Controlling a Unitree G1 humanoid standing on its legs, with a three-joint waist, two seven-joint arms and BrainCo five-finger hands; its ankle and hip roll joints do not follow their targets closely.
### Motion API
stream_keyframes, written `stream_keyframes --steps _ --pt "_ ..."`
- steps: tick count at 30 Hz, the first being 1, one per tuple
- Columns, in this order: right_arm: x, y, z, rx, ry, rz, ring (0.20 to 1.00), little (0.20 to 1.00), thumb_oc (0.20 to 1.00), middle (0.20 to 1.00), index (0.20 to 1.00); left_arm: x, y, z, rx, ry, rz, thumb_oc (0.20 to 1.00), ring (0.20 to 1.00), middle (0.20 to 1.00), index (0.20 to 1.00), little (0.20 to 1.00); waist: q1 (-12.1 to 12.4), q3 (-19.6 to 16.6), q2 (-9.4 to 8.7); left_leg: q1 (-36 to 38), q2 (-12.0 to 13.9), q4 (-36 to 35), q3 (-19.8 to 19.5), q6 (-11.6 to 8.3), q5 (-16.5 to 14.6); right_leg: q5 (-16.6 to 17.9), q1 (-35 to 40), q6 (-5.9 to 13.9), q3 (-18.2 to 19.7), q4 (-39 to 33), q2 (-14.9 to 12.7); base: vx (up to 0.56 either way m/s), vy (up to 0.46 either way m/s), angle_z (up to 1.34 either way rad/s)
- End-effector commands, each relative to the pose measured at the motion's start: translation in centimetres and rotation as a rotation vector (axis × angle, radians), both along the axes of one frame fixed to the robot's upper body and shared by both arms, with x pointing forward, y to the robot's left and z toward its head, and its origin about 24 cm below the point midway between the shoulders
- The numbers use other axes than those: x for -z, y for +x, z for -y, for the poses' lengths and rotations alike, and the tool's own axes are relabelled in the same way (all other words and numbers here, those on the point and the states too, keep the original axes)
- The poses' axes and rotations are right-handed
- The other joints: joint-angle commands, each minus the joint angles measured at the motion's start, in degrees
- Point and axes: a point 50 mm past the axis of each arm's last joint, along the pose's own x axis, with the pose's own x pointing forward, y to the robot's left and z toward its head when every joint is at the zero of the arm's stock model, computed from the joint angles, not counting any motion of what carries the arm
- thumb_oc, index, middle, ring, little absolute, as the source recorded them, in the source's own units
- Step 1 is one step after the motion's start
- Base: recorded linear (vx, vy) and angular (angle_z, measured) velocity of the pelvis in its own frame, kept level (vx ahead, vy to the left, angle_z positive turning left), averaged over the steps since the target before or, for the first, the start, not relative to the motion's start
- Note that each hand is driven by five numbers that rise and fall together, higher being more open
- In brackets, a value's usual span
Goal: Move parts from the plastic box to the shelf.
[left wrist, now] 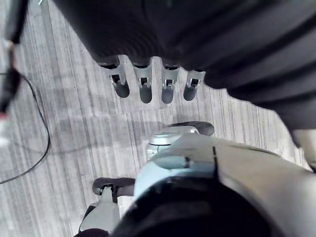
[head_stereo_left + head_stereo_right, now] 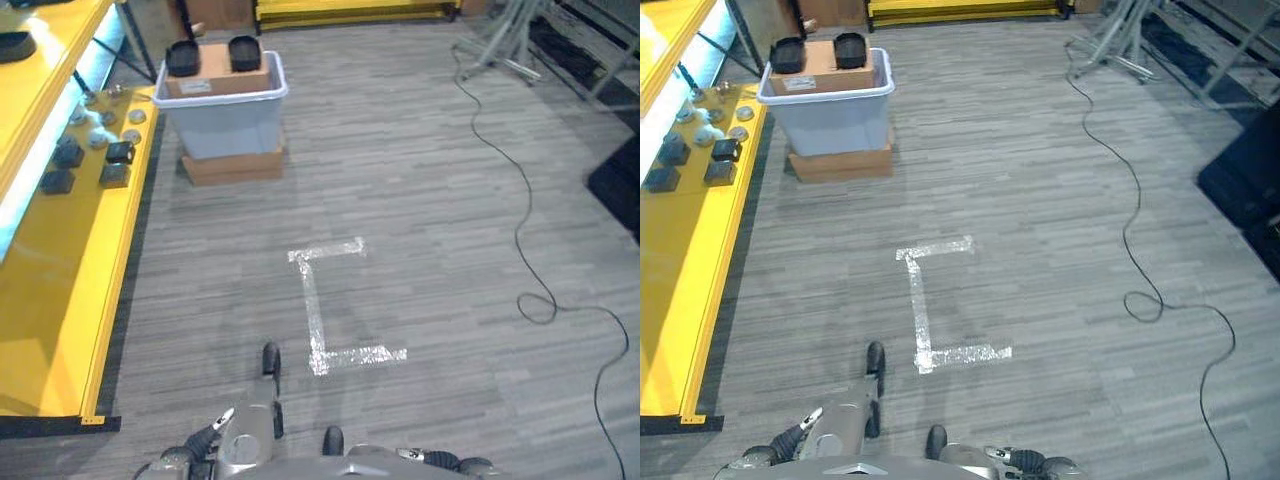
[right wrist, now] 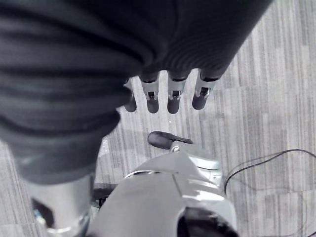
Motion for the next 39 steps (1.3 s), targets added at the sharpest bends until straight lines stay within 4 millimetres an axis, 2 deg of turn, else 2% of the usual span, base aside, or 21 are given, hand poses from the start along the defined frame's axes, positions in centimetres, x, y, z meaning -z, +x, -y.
stream_keyframes --steps 1,3,5,7,9,10,11,13,16,19,21,22,24,25,28,29,31,33,36,37,39 --pt "0.4 -0.1 -1.3 -0.016 0.022 -0.017 1.000 1.000 1.000 1.000 1.000 0.5 -3.7 -1.3 0.080 0.078 -0.166 1.000 1.000 1.000 1.000 1.000 1.2 -2.7 -0.22 1.2 -0.8 3.4 4.5 5.83 -3.7 -2.8 0.9 5.00 4.7 10.3 -2.1 0.52 0.184 -0.74" --pt "0.6 -0.5 -2.0 0.001 0.047 -0.032 1.000 1.000 1.000 1.000 1.000 0.3 -3.1 -1.8 0.087 0.102 -0.138 1.000 1.000 1.000 1.000 1.000 0.8 -3.5 -1.53 3.9 -2.3 4.1 4.7 8.09 -5.7 1.0 -0.3 7.20 3.2 18.5 -4.3 0.43 0.176 -0.55" --pt "0.8 -0.9 -2.5 -0.002 0.059 -0.032 1.000 1.000 1.000 1.000 1.000 0.0 -1.5 -2.2 0.053 0.119 -0.067 1.000 1.000 1.000 1.000 1.000 -0.7 -3.7 -0.18 7.8 -2.5 4.4 3.3 10.51 -8.0 8.5 -7.6 9.83 2.3 35.5 -5.0 0.36 0.207 -0.03" --pt "0.9 -0.9 -3.1 -0.004 0.044 -0.024 1.000 1.000 1.000 1.000 1.000 -0.4 0.0 -2.5 -0.002 0.130 -0.006 1.000 1.000 1.000 1.000 1.000 -2.0 -2.8 0.61 11.9 -3.0 3.8 1.8 11.51 -9.8 11.3 -15.5 10.34 1.8 44.2 -6.8 0.41 0.131 0.04" --pt "1.0 -0.8 -3.4 0.023 0.044 -0.013 1.000 1.000 1.000 1.000 1.000 -0.8 1.4 -2.7 -0.015 0.135 0.048 1.000 1.000 1.000 1.000 1.000 -3.0 -2.4 0.87 14.5 -3.1 3.8 0.9 11.53 -11.2 10.8 -19.1 9.49 0.0 38.6 -7.7 0.47 -0.045 0.24" --pt "1.0 -0.6 -3.5 0.024 0.046 0.001 1.000 1.000 1.000 1.000 1.000 -1.2 2.3 -2.9 -0.003 0.139 0.089 1.000 1.000 1.000 1.000 1.000 -3.6 -2.1 0.62 16.1 -3.4 3.4 0.2 11.18 -11.8 10.1 -19.7 9.19 -0.8 31.7 -7.9 0.55 -0.255 0.44" --pt "0.9 -0.6 -3.3 -0.007 0.026 0.012 1.000 1.000 1.000 1.000 1.000 -1.9 4.1 -3.4 0.009 0.148 0.148 1.000 1.000 1.000 1.000 1.000 -5.4 -1.5 -0.35 18.5 -4.1 3.0 -0.9 10.54 -13.4 10.0 -20.2 9.16 -1.4 18.2 -8.5 0.54 -0.257 0.51" --pt "1.0 -1.1 -3.0 -0.002 0.019 -0.002 1.000 1.000 1.000 1.000 1.000 -2.4 5.6 -3.4 0.000 0.141 0.180 1.000 1.000 1.000 1.000 1.000 -7.5 -1.1 -0.86 20.5 -4.6 2.9 -2.4 10.45 -15.3 12.9 -21.4 10.06 1.0 10.8 -8.8 0.43 -0.209 0.50" --pt "1.1 -1.9 -2.7 0.004 0.014 -0.037 1.000 1.000 1.000 1.000 1.000 -2.8 6.8 -3.0 -0.047 0.105 0.208 1.000 1.000 1.000 1.000 1.000 -9.7 -1.0 -1.14 23.7 -4.6 3.5 -3.4 10.45 -18.6 16.6 -23.6 11.15 3.6 7.2 -9.7 0.46 -0.247 0.84" --pt "1.1 -2.0 -2.1 0.012 -0.010 -0.060 1.000 1.000 1.000 1.000 1.000 -2.2 6.3 -1.6 -0.078 0.082 0.199 1.000 1.000 1.000 1.000 1.000 -9.2 -2.1 -1.19 24.3 -3.6 8.5 -4.7 9.42 -19.0 15.7 -21.1 9.26 4.1 7.0 -8.2 0.41 -0.296 0.63" --pt "0.9 -1.3 -1.8 0.057 -0.021 -0.055 1.000 1.000 1.000 1.000 1.000 -1.4 4.7 -0.8 -0.145 0.079 0.147 1.000 1.000 1.000 1.000 1.000 -8.0 -2.2 -1.77 20.5 -2.3 20.1 -4.6 7.89 -13.7 14.0 -18.0 7.16 3.8 6.2 -7.3 0.34 -0.273 0.46" --pt "0.8 -1.1 -1.6 0.057 -0.027 -0.049 1.000 1.000 1.000 1.000 1.000 -1.2 4.2 -0.7 -0.166 0.077 0.125 1.000 1.000 1.000 1.000 1.000 -7.5 -2.1 -2.13 18.7 -2.2 24.2 -4.6 7.43 -12.1 13.7 -17.0 6.64 3.7 5.8 -7.3 0.30 -0.269 0.41" --pt "0.5 -0.3 -1.2 0.069 -0.048 -0.023 1.000 1.000 1.000 1.000 1.000 -0.6 2.6 -0.3 -0.178 0.090 0.048 1.000 1.000 1.000 1.000 1.000 -5.9 -1.7 -3.46 9.6 -1.6 39.3 -4.4 6.34 -8.7 12.6 -13.3 4.46 3.3 4.8 -7.1 0.33 -0.280 0.07" --pt "0.5 -0.1 -1.0 0.078 -0.054 -0.019 1.000 1.000 1.000 1.000 1.000 -0.3 1.9 -0.3 -0.168 0.095 0.007 1.000 1.000 1.000 1.000 1.000 -5.5 -1.7 -3.51 7.2 -0.8 40.8 -3.7 6.25 -8.4 12.0 -12.1 4.00 2.7 4.5 -6.7 0.36 -0.208 0.00" --pt "0.3 0.4 -0.9 0.138 -0.047 0.004 1.000 1.000 1.000 1.000 1.000 0.4 -1.1 -0.4 -0.113 0.122 -0.131 1.000 1.000 1.000 1.000 1.000 -4.4 -2.0 -2.73 6.8 1.1 30.2 -0.3 6.46 -8.4 8.8 -9.5 3.89 1.3 4.9 -5.4 0.48 -0.012 -0.16" --pt "0.1 1.1 -0.8 0.160 -0.041 0.036 1.000 1.000 1.000 1.000 1.000 0.8 -3.5 -0.2 -0.127 0.093 -0.215 1.000 1.000 1.000 1.000 1.000 -3.5 -2.0 -1.51 7.5 0.8 18.8 0.7 5.79 -6.2 6.8 -7.7 4.22 1.4 5.3 -3.9 0.52 0.148 -0.24" --pt "0.0 1.4 -0.6 0.201 -0.037 0.068 1.000 1.000 1.000 1.000 1.000 0.9 -4.6 -0.1 -0.134 0.064 -0.221 1.000 1.000 1.000 1.000 1.000 -2.3 -1.9 -0.57 6.6 1.3 10.8 0.2 4.65 -3.0 5.0 -5.6 4.21 1.6 5.4 -2.5 0.47 0.159 -0.22" --pt "-0.1 1.5 -0.4 0.232 -0.033 0.088 1.000 1.000 1.000 1.000 1.000 0.9 -4.6 -0.1 -0.129 0.055 -0.206 1.000 1.000 1.000 1.000 1.000 -1.7 -1.9 -0.48 6.1 1.3 8.6 -0.7 4.12 -2.0 3.8 -4.4 4.25 1.9 5.5 -2.2 0.30 0.118 -0.11" --pt "-0.4 2.0 -0.2 0.268 -0.029 0.133 1.000 1.000 1.000 1.000 1.000 0.7 -3.7 -0.6 -0.080 0.061 -0.160 1.000 1.000 1.000 1.000 1.000 -0.9 -2.6 -1.12 5.1 0.8 8.2 0.9 4.72 -5.4 1.6 -2.6 5.09 2.3 6.5 -3.3 0.26 0.174 -0.32" --pt "-0.4 2.1 -0.2 0.283 -0.036 0.127 1.000 1.000 1.000 1.000 1.000 0.6 -3.0 -0.8 -0.041 0.067 -0.138 1.000 1.000 1.000 1.000 1.000 -0.9 -3.0 -1.35 5.1 0.6 8.5 1.6 5.19 -6.6 1.1 -2.2 5.42 2.0 7.1 -3.8 0.29 0.241 -0.69" --pt "-0.2 1.8 -0.2 0.295 -0.052 0.097 1.000 1.000 1.000 1.000 1.000 0.0 0.1 -0.8 0.143 0.073 -0.049 1.000 1.000 1.000 1.000 1.000 -1.6 -3.5 -1.30 8.9 -0.4 7.5 3.0 7.05 -9.3 2.1 -5.8 7.77 -1.1 17.0 -6.3 0.29 0.246 -0.38"
